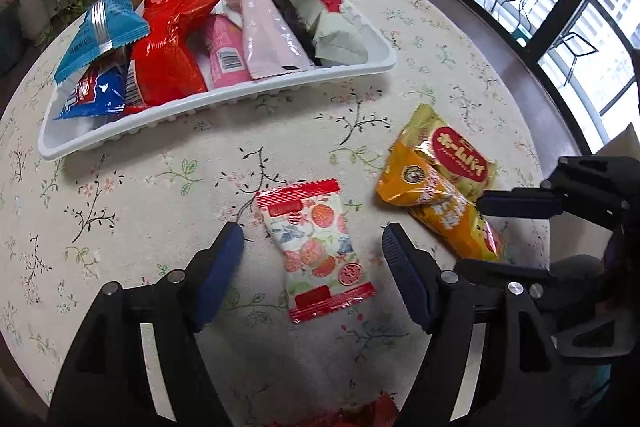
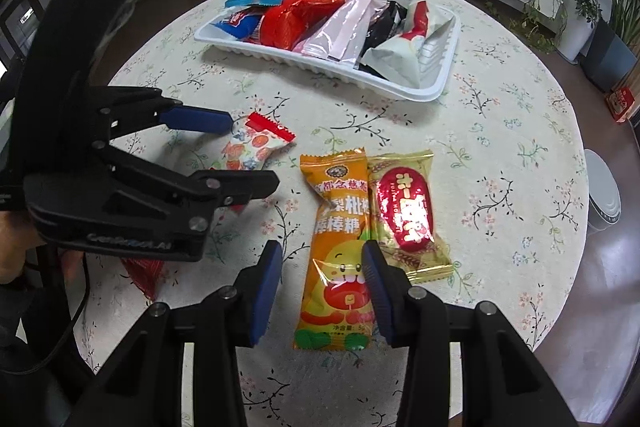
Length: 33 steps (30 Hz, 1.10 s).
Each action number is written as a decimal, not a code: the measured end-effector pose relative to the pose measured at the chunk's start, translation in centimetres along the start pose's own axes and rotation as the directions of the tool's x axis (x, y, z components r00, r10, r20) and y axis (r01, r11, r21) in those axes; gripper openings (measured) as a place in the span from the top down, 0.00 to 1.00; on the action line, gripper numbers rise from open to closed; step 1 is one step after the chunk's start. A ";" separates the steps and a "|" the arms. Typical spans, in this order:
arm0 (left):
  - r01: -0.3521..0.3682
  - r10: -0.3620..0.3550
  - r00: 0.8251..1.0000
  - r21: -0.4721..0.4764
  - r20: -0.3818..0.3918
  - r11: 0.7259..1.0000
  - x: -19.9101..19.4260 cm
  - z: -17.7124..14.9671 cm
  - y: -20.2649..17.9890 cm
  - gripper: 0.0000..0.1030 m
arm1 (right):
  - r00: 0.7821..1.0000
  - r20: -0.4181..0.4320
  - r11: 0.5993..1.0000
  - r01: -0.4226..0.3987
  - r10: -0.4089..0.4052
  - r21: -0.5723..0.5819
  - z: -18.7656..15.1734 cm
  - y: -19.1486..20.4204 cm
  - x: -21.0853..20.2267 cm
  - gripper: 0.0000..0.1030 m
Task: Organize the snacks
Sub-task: 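Lower the left gripper onto the strawberry-print packet while the right gripper lowers onto the orange bar, then close the left gripper on the strawberry packet while the right gripper grasps the orange bar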
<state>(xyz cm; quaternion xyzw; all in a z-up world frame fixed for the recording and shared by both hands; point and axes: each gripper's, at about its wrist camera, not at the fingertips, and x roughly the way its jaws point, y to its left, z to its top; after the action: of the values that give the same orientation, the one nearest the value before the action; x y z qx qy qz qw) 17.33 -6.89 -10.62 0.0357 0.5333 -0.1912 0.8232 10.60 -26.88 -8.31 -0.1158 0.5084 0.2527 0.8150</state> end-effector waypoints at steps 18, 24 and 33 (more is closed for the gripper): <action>-0.125 0.134 0.990 0.180 -0.039 0.976 0.6 1.2 -0.5 0.56 | 0.996 -0.063 0.998 0.053 -0.056 -0.041 1.3 0.9 2.3 0.60; -0.117 0.125 0.992 0.208 -0.024 0.971 0.5 1.1 -1.0 0.69 | 0.995 -0.073 0.997 0.068 -0.071 -0.042 1.7 0.9 2.9 0.60; -0.117 0.123 0.992 0.231 -0.010 0.966 0.0 -0.2 -1.1 0.72 | 0.998 -0.058 0.999 0.033 -0.035 -0.033 1.2 1.4 2.1 0.83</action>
<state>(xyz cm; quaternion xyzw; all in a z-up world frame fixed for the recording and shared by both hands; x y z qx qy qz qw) 16.78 -7.85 -10.53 0.1654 0.5143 -0.2012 0.8171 11.57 -24.51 -9.53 -0.1448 0.5257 0.2435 0.8021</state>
